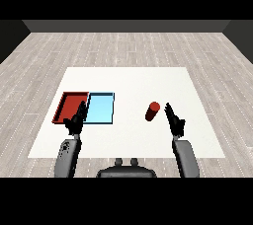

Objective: Pick the red can and put it in the red box

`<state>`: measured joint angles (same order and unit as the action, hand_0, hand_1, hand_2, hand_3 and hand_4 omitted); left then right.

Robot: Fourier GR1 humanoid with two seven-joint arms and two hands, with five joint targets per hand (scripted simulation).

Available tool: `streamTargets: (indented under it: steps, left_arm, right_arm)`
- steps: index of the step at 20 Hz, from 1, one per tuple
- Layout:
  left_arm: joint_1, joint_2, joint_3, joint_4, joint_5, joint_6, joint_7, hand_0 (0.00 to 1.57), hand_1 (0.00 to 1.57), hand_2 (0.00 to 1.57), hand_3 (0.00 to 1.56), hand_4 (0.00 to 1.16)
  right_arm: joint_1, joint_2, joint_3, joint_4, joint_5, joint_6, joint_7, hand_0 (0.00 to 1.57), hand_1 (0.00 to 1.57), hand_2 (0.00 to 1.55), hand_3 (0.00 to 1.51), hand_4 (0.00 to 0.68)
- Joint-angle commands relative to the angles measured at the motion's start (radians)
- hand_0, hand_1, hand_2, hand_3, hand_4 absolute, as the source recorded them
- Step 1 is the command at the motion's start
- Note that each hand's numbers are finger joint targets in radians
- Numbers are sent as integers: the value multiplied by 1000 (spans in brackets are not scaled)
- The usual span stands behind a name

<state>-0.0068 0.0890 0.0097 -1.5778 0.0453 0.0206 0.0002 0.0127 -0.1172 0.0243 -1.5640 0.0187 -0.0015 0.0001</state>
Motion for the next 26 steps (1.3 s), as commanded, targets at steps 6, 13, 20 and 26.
streamTargets:
  steps: [6, 13, 20, 26]
  left_arm:
    - [-9, 31, -2, 12, -22, -37, -9, 0, 0, 0, 0, 0]
    - [43, -79, -33, -90, 0, -48, -398, 0, 0, 0, 0, 0]
    - [-19, 21, 85, 7, 82, -152, -452, 0, 0, 0, 0, 0]
    - [11, -35, 35, -5, 33, -107, -473, 0, 0, 0, 0, 0]
  right_arm:
    - [-7, -247, -310, 126, -279, 293, -125, 0, 0, 0, 0, 0]
    - [-13, -234, -341, 97, -362, 418, -350, 0, 0, 0, 0, 0]
    - [-74, -260, -378, 265, -316, 478, -446, 0, 0, 0, 0, 0]
    - [-65, -202, -352, 211, -293, 448, -401, 0, 0, 0, 0, 0]
